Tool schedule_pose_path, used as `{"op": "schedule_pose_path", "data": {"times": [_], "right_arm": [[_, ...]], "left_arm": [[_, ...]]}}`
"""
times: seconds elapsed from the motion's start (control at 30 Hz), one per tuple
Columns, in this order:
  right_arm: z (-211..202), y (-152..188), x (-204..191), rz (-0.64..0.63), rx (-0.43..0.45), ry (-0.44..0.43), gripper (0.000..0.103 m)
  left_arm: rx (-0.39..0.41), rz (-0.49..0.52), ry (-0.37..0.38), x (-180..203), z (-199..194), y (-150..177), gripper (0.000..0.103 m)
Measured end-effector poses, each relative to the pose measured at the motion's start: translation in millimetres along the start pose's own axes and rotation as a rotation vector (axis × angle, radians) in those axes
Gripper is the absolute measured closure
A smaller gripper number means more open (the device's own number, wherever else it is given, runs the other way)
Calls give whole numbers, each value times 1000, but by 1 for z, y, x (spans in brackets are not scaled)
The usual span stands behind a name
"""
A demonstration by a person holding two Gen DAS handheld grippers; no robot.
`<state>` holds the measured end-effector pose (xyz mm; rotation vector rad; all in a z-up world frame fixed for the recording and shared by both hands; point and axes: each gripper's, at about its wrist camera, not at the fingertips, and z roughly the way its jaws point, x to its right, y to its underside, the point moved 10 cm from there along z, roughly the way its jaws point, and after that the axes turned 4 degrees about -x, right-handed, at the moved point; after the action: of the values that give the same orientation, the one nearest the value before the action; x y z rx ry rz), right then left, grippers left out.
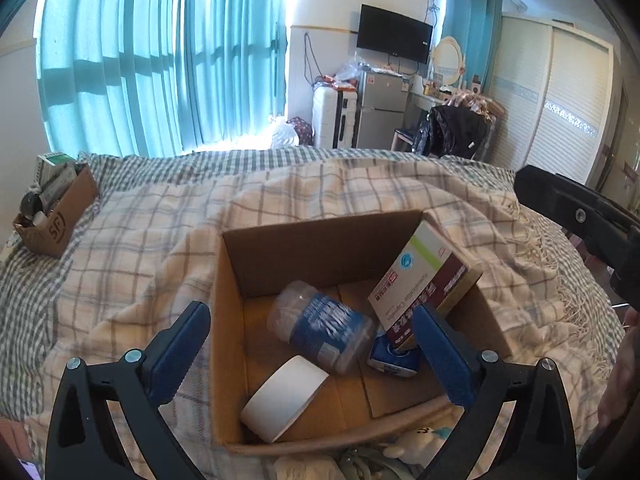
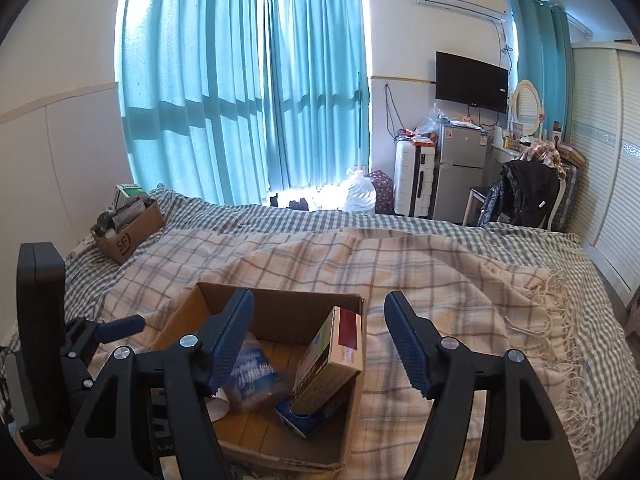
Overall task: Organize objects
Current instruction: 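Carry bottle and medicine box into the cardboard box and open both grippers, then move both grippers back toward the remaining items beside the box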
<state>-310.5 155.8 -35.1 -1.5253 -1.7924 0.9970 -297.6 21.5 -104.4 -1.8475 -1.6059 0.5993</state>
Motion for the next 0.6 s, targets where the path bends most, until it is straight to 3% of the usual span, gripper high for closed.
{"op": "schedule_pose_path", "data": {"times": [0.33,0.6], "right_arm": [[-91,-9,1,-29,54,15,35],[-146,14,-9,-42,61,5,35]], "left_arm": [[60,-47,-48,-11,-77,1,0],[111,-65,-85,-16,-132,22,0]]}}
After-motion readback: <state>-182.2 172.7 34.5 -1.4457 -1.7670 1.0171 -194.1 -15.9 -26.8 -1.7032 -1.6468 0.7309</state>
